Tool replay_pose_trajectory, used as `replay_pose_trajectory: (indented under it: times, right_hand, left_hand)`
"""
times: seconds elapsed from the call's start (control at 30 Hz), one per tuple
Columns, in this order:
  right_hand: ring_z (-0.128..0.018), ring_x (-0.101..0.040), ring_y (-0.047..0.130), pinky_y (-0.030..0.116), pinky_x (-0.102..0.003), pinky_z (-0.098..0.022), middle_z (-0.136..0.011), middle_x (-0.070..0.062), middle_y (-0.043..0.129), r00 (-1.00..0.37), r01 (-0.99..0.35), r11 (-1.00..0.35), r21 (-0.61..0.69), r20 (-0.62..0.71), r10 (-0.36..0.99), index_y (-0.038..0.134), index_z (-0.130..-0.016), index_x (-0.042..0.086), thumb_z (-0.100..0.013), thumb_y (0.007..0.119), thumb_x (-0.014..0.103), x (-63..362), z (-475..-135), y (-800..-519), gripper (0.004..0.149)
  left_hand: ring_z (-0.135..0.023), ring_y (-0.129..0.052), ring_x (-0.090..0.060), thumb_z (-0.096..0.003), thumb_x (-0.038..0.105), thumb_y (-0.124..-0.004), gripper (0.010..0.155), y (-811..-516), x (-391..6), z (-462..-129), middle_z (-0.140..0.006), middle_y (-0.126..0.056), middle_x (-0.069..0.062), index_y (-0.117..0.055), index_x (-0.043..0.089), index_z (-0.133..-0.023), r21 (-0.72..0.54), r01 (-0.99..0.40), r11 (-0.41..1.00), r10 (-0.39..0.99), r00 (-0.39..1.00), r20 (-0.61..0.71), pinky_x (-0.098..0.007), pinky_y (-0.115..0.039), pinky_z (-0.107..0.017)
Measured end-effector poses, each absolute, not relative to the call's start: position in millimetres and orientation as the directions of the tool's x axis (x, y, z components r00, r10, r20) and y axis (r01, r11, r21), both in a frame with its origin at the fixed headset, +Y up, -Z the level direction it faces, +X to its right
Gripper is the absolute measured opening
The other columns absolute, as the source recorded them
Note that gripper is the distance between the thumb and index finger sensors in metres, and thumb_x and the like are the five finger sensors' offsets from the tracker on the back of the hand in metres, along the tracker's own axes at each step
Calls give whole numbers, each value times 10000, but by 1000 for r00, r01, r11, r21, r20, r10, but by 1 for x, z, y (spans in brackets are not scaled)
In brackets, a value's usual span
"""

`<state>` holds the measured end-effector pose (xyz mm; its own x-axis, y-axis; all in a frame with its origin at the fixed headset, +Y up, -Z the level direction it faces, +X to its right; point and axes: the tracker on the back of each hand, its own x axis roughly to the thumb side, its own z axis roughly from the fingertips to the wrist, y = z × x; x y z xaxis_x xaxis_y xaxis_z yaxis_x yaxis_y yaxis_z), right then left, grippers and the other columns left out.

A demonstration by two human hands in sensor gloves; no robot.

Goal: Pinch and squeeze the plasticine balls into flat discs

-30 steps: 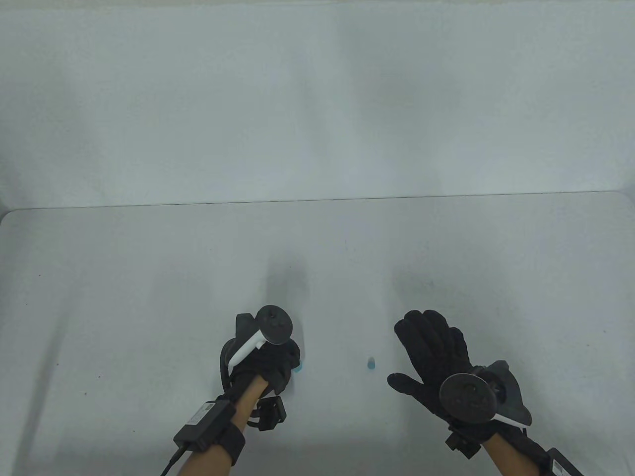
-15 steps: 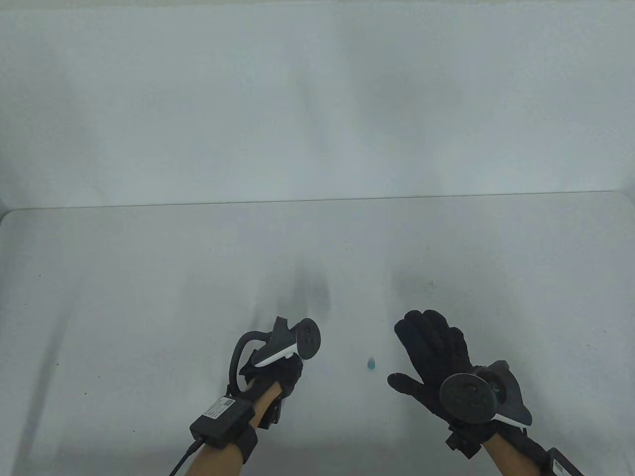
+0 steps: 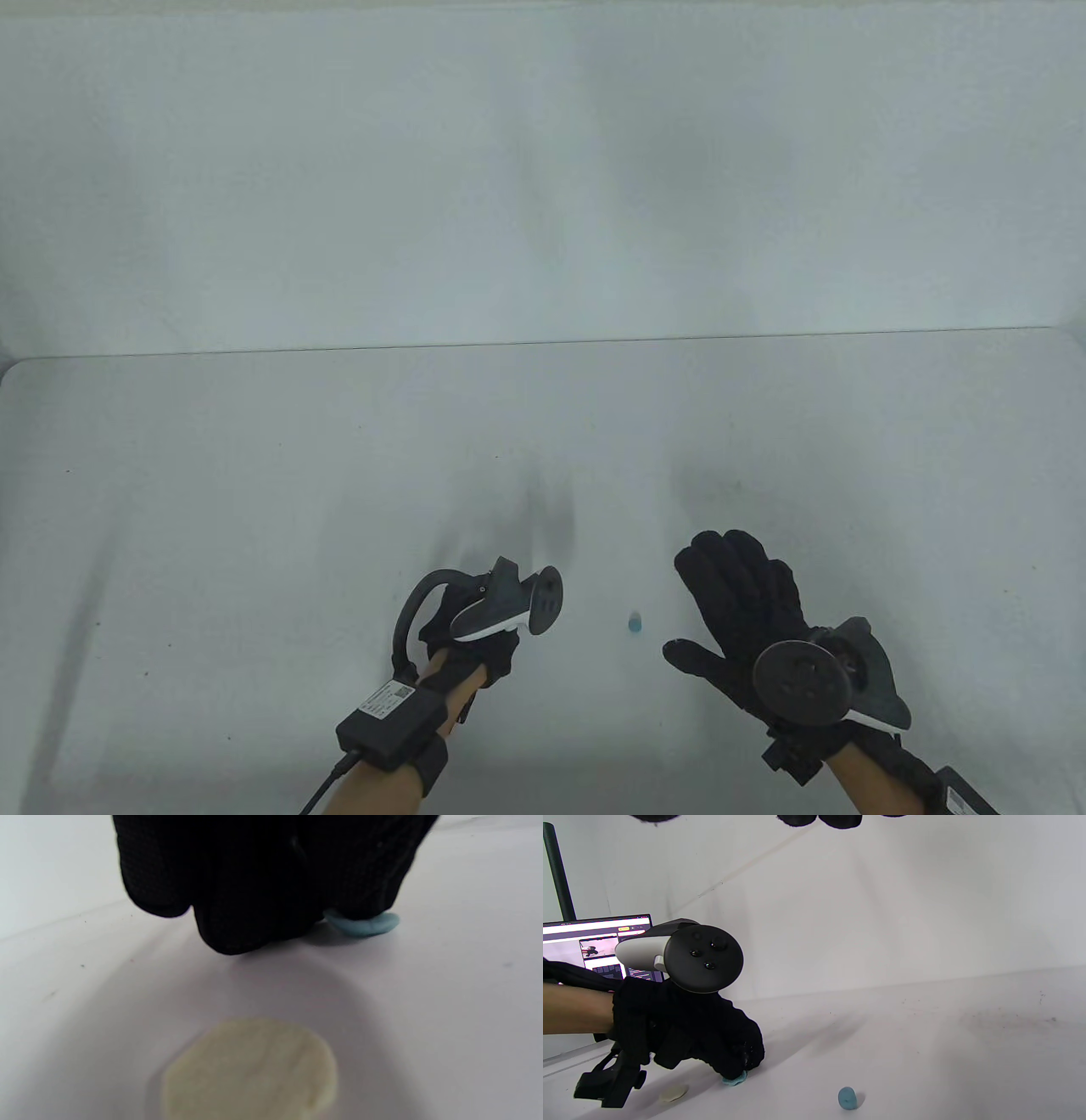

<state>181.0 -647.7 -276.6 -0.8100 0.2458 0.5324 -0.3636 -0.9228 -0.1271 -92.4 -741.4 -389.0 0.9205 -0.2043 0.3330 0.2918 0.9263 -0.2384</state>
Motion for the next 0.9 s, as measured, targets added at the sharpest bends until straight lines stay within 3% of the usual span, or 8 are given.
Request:
replay_pose_trajectory:
  times: [0.17,0.33,0.53,0.7,0.9]
  right_hand:
    - [-1103,-530,377,447,-756,-693,-1230,-183,352,-810,-363,-923,-128,533,245,359,-1165,135,-550,499,662,181,-276,-648,822]
    - [-1102,-532,376,445,-756,-693,-1230,-184,353,-811,-360,-925,-124,531,245,359,-1165,134,-550,499,662,181,-277,-648,823]
    - [-1103,-531,377,445,-757,-693,-1230,-184,352,-813,-354,-928,-114,528,245,358,-1165,132,-550,499,662,180,-277,-649,825]
    - [-1102,-531,380,447,-757,-692,-1230,-185,355,-820,-346,-931,-112,519,243,359,-1165,132,-549,499,663,179,-277,-650,825]
    - [-1102,-533,381,448,-758,-691,-1229,-184,357,-825,-340,-934,-106,510,242,359,-1165,133,-550,499,663,179,-278,-650,824]
  left_hand:
    - [-747,-968,-321,-521,397,-738,562,-726,-109,-385,-919,-868,-114,-751,125,-1013,-265,96,960,-22,962,271,-500,-779,-600]
    - [-842,-900,-375,-534,474,-669,643,-691,-124,-367,-1013,-781,-163,-669,121,-1072,-130,-32,991,70,951,302,-541,-740,-631]
    - [-1033,-661,-492,-531,547,-621,775,-655,-140,-329,-1145,-587,-219,-509,95,-1150,-5,-159,987,148,902,406,-627,-630,-695]
    - [-1079,-503,-535,-528,585,-600,849,-645,-150,-309,-1178,-453,-265,-419,56,-1166,41,-215,976,172,867,468,-652,-538,-724]
    - [-1089,-388,-565,-525,608,-588,878,-653,-161,-293,-1187,-352,-290,-376,57,-1175,25,-296,955,240,818,522,-684,-469,-724]
